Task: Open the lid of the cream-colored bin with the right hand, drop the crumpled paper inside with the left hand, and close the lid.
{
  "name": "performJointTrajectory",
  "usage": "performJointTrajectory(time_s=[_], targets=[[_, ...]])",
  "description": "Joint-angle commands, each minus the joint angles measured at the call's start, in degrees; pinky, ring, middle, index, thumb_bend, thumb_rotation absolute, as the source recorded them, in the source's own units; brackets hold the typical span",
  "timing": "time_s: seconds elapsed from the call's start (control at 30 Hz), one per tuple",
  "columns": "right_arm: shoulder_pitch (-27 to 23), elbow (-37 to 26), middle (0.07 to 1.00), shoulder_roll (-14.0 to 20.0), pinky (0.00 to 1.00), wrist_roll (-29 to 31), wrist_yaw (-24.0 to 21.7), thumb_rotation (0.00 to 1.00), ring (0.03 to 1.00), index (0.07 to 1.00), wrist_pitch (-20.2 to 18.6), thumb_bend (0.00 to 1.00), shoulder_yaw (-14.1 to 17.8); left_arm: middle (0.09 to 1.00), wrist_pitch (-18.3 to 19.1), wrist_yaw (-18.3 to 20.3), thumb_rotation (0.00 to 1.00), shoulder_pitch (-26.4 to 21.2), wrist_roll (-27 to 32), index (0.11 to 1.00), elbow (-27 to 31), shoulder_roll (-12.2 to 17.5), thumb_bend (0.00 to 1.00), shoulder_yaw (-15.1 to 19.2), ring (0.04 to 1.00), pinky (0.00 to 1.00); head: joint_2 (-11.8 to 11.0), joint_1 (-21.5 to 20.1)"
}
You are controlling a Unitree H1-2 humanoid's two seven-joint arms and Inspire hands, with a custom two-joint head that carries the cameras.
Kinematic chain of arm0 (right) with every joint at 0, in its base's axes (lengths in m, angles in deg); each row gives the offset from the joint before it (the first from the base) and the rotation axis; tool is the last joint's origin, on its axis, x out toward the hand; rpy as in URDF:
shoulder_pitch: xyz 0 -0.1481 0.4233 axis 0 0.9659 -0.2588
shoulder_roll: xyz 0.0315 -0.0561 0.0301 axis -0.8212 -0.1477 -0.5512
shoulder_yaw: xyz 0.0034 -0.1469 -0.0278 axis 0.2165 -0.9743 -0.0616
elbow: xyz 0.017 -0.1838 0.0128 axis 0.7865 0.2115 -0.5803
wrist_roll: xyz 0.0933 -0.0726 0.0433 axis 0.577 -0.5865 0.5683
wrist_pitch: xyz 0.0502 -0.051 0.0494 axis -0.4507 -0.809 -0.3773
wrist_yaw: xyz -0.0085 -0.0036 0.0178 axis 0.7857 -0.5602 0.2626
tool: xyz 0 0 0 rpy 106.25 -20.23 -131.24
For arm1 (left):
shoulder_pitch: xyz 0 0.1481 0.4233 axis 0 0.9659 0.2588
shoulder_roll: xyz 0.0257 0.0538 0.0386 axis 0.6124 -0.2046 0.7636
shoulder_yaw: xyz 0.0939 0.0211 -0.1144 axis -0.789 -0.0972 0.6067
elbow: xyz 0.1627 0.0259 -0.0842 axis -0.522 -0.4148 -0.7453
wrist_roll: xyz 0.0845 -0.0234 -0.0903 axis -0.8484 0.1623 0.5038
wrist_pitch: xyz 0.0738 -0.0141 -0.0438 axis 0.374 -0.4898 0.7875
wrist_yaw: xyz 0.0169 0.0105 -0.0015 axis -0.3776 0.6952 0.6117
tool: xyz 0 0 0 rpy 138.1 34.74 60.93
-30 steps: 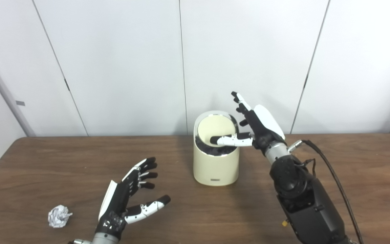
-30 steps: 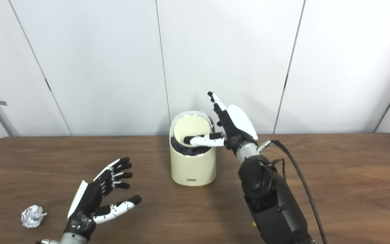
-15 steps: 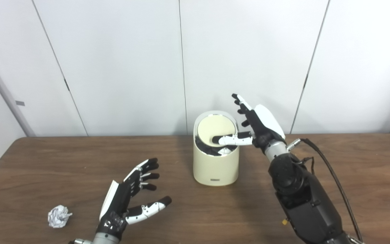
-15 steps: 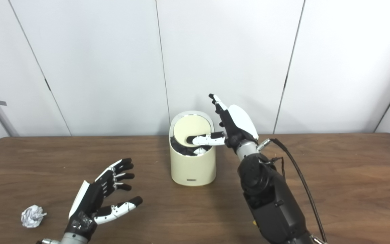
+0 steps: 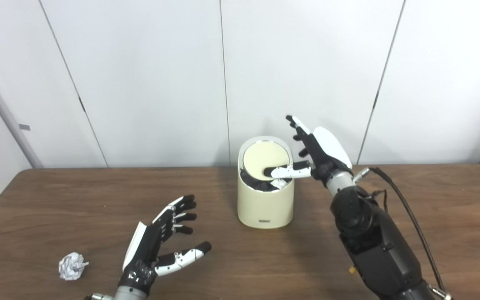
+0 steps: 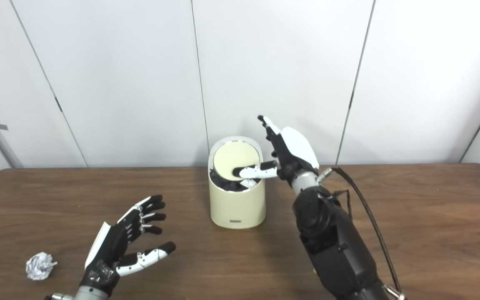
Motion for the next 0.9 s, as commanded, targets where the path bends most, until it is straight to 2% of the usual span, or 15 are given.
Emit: performJointTrajectory(time_s=[0.0, 0.3, 0.57, 0.67, 0.7, 0.73, 0.87], targets=[[-1.49, -0.8, 0.932, 1.18, 0.62, -1.69, 0.25, 0.11, 0.835, 0.932, -0.19, 0.81, -0.29, 0.846, -0.56, -0.17, 0.14, -1.16, 0.25, 0.866, 2.35, 0.48, 0.7, 0.29, 0.771, 0.66, 0.05, 0.06], [-0.9, -2.09, 0.948, 2.63, 0.64, -4.7, 0.47, 0.1, 0.845, 0.924, 0.84, 0.91, -2.71, 0.85, -0.46, 0.17, 0.13, -1.21, 0.5, 0.867, 2.54, 0.46, 0.69, 0.2, 0.768, 0.64, 0.57, 0.18], [-0.73, -2.87, 0.95, 2.9, 0.7, -5.99, 0.78, 0.14, 0.874, 0.93, 1.47, 0.89, -3.58, 0.85, -0.56, 0.2, 0.12, -1.28, 0.63, 0.865, 2.41, 0.33, 0.69, 0.23, 0.764, 0.64, 0.62, 0.24], [-0.26, -3.92, 0.948, 1.92, 0.7, -3.11, 0.84, 0.25, 0.877, 0.93, 1.73, 0.79, -1.64, 0.847, -0.42, 0.15, 0.12, -1.27, 0.57, 0.865, 2.5, 0.31, 0.69, 0.25, 0.765, 0.63, 0.65, 0.21], [-0.02, -4.46, 0.944, 1.31, 0.7, -1.25, 0.89, 0.34, 0.876, 0.932, 1.81, 0.73, -0.34, 0.846, -0.42, 0.19, 0.12, -1.28, 0.65, 0.864, 2.49, 0.35, 0.69, 0.27, 0.766, 0.63, 0.65, 0.07], [0.21, -4.9, 0.936, 0.67, 0.7, 0.72, 1.09, 0.38, 0.871, 0.93, 2.04, 0.7, 1.09, 0.847, -0.46, 0.24, 0.13, -1.3, 0.73, 0.863, 2.46, 0.4, 0.69, 0.28, 0.766, 0.63, 0.65, 0.07], [1.82, -6.07, 0.915, -0.76, 0.68, 7.2, 2.72, 0.49, 0.85, 0.921, 5.24, 0.65, 6.03, 0.848, -0.78, 0.24, 0.13, -1.36, 0.6, 0.865, 2.24, 0.53, 0.69, 0.28, 0.766, 0.63, 0.65, 0.07]])
